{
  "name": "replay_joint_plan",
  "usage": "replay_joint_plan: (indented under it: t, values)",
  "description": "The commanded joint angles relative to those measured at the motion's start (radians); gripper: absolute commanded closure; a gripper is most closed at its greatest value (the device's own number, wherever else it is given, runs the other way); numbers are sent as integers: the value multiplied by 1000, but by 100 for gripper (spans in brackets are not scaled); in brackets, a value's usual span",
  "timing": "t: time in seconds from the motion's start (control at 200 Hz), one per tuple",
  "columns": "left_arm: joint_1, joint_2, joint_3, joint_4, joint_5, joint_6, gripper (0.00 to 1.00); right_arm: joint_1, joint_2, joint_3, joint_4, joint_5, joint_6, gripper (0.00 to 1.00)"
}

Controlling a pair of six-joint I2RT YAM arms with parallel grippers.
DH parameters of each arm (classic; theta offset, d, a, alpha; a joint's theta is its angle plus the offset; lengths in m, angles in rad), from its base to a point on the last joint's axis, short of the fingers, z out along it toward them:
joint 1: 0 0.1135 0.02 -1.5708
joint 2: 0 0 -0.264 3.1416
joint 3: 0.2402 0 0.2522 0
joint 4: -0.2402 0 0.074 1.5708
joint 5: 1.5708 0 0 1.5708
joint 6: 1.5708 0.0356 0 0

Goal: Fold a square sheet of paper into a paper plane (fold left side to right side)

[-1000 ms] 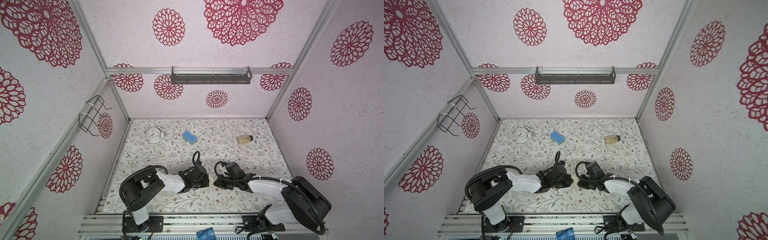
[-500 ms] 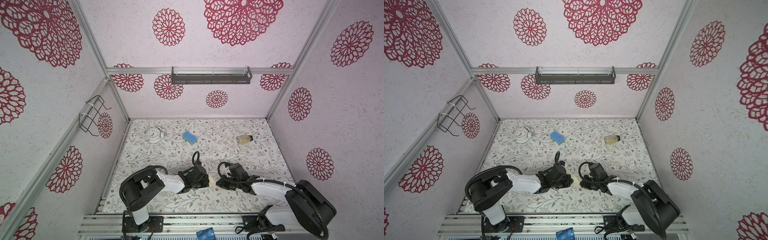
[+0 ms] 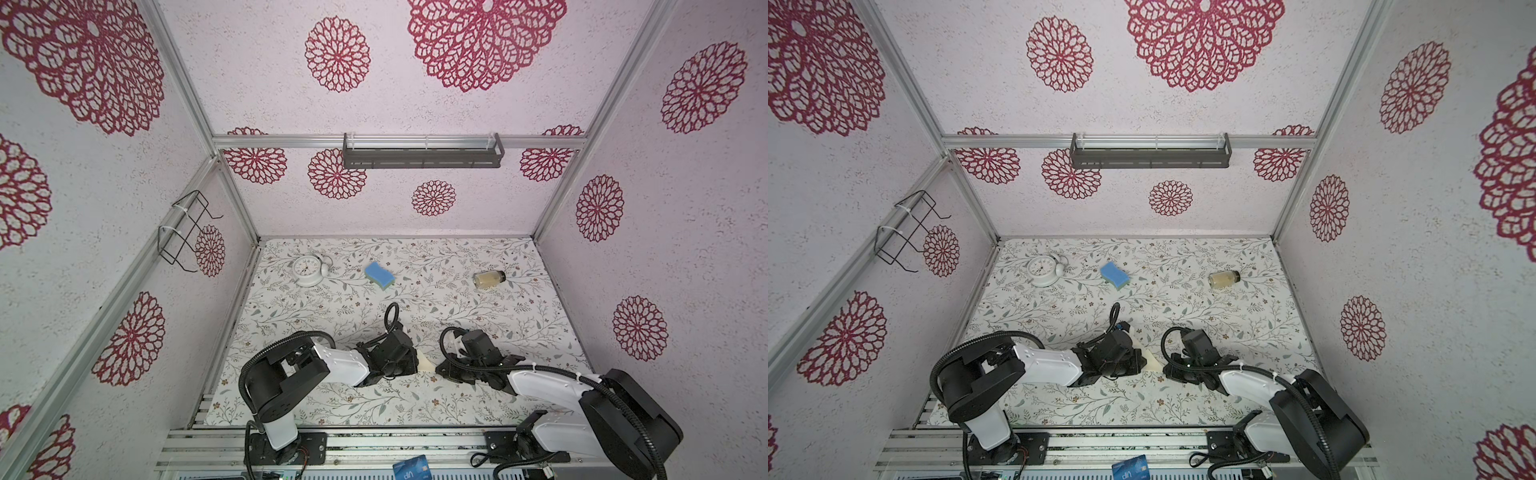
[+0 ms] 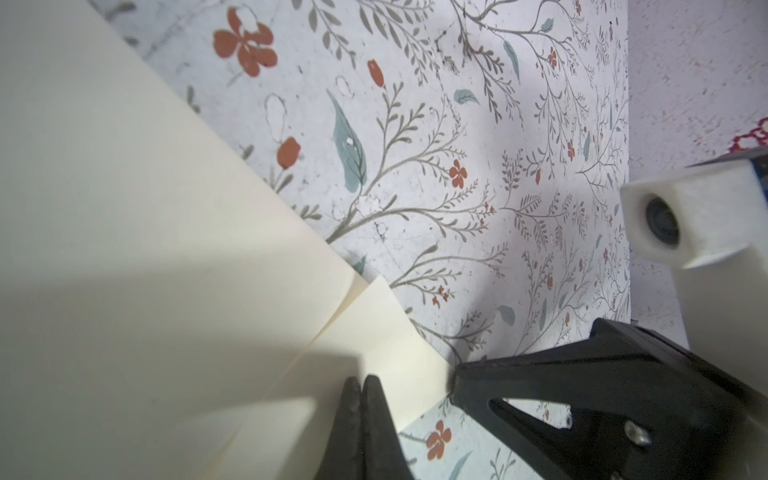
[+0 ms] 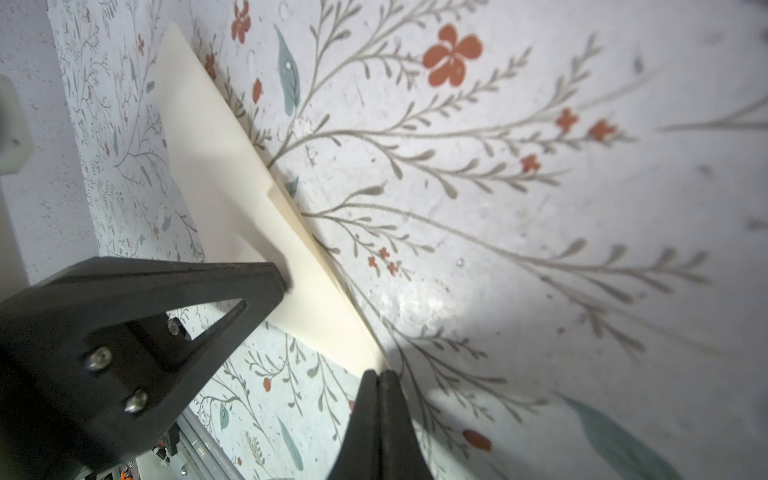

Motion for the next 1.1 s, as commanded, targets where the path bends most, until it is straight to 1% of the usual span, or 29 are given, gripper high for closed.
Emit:
replay_joint_plan:
  t: [0.0, 0.17, 0.315, 0.54, 0.726, 0.811, 0.891, 0.991, 1.096]
  values:
    - [7, 25, -25, -48, -8, -9, 100, -5, -20, -23, -81, 28, 15, 100]
    - [7, 34, -15, -49, -2, -8, 100, -16, -82, -24, -120, 33, 18, 100]
    - [7, 30, 9, -71, 0, 14, 100, -52, -93, 26, -167, 27, -21, 100]
    - [7, 3, 84, -113, 18, 86, 100, -151, -32, 110, -206, 10, -98, 100]
    - [7, -43, 174, -194, 24, 141, 100, -191, 36, 127, -182, 4, -134, 100]
    - [9, -87, 175, -223, 7, 146, 100, -194, 52, 123, -167, -2, -140, 100]
    - [12, -147, 134, -234, -19, 136, 100, -193, 68, 114, -150, -16, -142, 100]
    - [15, -243, 51, -238, -63, 102, 88, -192, 86, 94, -123, -32, -142, 100]
    - [15, -355, -66, -230, -113, 45, 72, -188, 98, 69, -93, -49, -132, 100]
